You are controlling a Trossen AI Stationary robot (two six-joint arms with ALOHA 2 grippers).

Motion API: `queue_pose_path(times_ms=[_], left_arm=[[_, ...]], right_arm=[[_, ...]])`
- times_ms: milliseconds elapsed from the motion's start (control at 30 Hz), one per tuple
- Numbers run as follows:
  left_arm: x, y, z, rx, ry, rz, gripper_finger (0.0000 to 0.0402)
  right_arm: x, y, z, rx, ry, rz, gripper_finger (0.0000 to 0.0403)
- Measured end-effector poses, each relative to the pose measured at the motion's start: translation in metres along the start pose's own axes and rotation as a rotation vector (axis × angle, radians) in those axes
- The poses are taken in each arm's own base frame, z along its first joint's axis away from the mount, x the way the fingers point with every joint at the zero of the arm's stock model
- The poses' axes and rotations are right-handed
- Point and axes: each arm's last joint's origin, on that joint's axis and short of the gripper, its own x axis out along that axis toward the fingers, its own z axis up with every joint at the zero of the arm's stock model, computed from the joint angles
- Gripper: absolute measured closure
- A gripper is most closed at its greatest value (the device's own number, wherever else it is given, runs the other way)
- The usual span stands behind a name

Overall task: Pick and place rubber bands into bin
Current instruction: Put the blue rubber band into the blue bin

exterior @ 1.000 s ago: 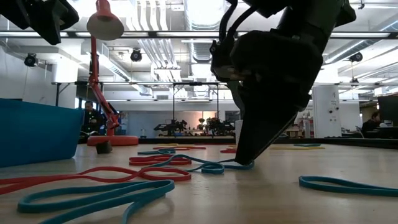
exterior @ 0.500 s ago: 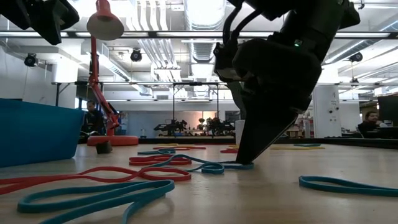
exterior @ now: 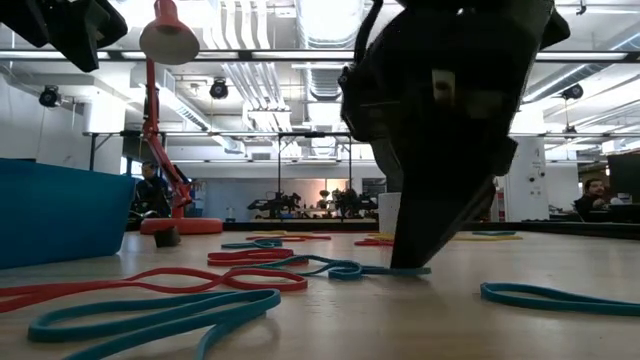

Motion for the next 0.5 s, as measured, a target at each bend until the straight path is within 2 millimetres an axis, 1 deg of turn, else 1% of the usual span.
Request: queue_pose_path(times_ms=[67, 100, 167, 267, 333, 433, 500], left_arm=[[0.000, 0.000, 0.000, -0.001, -0.001, 0.000, 0.0187], [0.000, 0.000, 0.000, -0.001, -0.001, -0.001, 0.0187], [0.000, 0.000, 0.000, -0.001, -0.001, 0.000, 0.0187], [-0.001, 0.000, 0.001, -0.001, -0.003, -0.002, 0.0187], [-0.002, 0.000, 0.002, -0.003, -0.011, 0.002, 0.0187], [-0.005, 0.001, 0.005, -0.005, -0.043, 0.037, 0.0187], [-0.008, 0.001, 0.009, 0.012, -0.084, 0.077, 0.0187]], right_arm=[[-0.005, 0.005, 0.008, 0.011, -0.038, 0.031, 0.0395], [-0.012, 0.009, 0.016, 0.018, -0.075, 0.048, 0.0395], [-0.031, 0.018, 0.037, 0.031, -0.179, 0.088, 0.0395], [-0.056, 0.025, 0.069, 0.015, -0.321, 0.145, 0.0395], [-0.068, 0.026, 0.089, -0.018, -0.377, 0.159, 0.0395], [-0.094, 0.031, 0.120, -0.074, -0.472, 0.196, 0.0395], [-0.109, 0.031, 0.136, -0.101, -0.517, 0.208, 0.0395]])
